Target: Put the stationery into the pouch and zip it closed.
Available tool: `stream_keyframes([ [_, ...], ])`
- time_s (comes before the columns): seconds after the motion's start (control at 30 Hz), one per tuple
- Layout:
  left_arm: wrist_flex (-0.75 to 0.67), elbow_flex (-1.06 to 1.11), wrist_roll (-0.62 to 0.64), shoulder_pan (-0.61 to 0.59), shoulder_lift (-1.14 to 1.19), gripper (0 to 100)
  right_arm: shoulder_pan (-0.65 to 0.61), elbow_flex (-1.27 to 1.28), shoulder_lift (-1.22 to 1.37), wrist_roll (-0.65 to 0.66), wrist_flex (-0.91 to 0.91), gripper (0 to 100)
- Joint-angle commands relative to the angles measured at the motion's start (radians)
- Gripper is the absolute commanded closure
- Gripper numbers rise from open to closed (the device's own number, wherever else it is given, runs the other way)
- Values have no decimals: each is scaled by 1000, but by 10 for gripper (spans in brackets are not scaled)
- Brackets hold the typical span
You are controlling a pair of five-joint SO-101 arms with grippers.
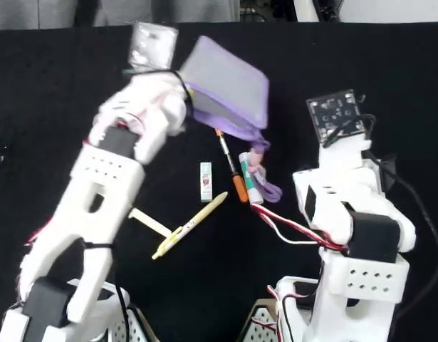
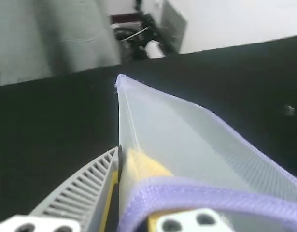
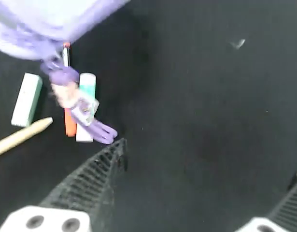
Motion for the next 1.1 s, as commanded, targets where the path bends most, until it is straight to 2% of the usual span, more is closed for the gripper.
stream_keyframes([
  [0.0,112,-176,18,-133,-52,972,-77,-25,-15,-35,-55,518],
  [0.17,222,-245,18,-344,-52,972,-241,67,54,-109,-158,518],
  [0.3,276,-292,18,-507,-52,973,-272,82,205,-140,-267,518],
  [0.4,307,-334,18,-579,-52,973,-301,81,329,-140,-381,518],
  [0.57,316,-348,18,-599,-52,973,-399,56,561,-189,-519,518],
  [0.73,322,-375,18,-610,-3,973,-448,-73,817,-261,-546,518],
  [1.07,657,-760,31,-630,328,973,-460,-338,1205,-259,-539,524],
])
